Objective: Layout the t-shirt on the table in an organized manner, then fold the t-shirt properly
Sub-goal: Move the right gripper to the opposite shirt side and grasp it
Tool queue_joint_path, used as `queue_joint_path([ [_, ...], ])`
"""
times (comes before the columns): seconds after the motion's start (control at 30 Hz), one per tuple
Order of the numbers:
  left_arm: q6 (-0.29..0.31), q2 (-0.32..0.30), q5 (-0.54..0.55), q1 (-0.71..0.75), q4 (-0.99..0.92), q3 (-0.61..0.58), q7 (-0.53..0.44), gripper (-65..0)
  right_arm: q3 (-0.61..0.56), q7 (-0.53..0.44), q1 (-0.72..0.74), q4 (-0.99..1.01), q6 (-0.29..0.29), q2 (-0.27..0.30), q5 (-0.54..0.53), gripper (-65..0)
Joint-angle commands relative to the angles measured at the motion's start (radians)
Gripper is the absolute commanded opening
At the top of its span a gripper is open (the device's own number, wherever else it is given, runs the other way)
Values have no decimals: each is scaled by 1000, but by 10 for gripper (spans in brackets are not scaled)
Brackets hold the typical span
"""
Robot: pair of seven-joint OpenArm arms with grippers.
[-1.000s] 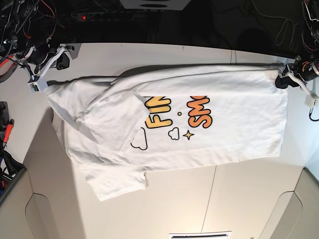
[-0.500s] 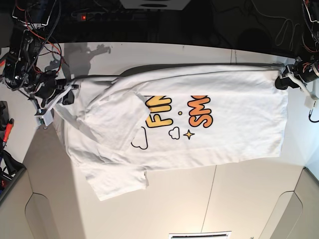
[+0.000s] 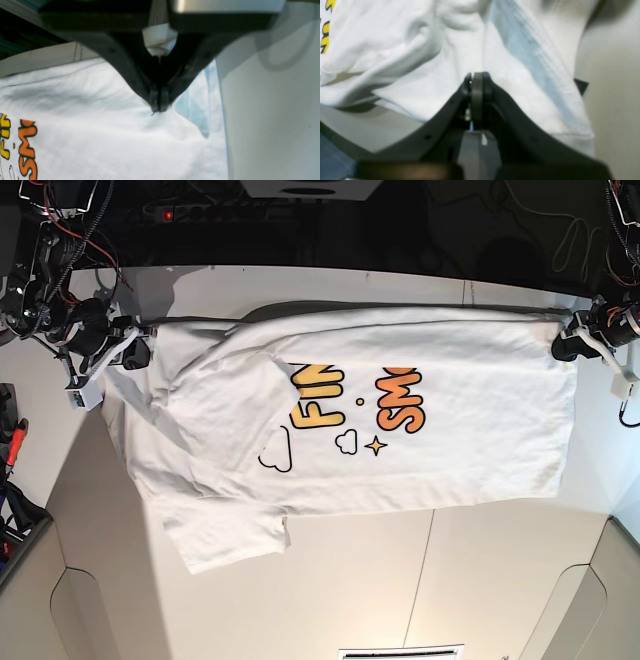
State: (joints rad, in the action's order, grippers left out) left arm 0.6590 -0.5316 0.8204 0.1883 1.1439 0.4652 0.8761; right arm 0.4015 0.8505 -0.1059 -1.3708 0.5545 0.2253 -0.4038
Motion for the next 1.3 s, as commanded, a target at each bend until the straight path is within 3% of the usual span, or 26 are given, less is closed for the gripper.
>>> queue_joint_path([
  [0.0, 8, -23, 13, -5, 11, 7, -4, -650, 4, 51, -18, -4, -9, 23, 35, -650],
  [0.47, 8, -23, 10, -5, 11, 7, -5, -650, 7, 94, -58, -6, -8, 29, 11, -650],
  [0.63, 8, -23, 10, -5, 11, 7, -5, -650, 7, 160, -58, -10, -8, 29, -50, -650],
  [0.83, 9, -23, 9, -5, 11, 7, -7, -650, 7, 198, -61, -10, -8, 29, -50, -650],
  [1.27, 8, -23, 2, -6, 11, 7, -10, -650, 29, 186, -188, -156, -8, 29, -79, -650],
])
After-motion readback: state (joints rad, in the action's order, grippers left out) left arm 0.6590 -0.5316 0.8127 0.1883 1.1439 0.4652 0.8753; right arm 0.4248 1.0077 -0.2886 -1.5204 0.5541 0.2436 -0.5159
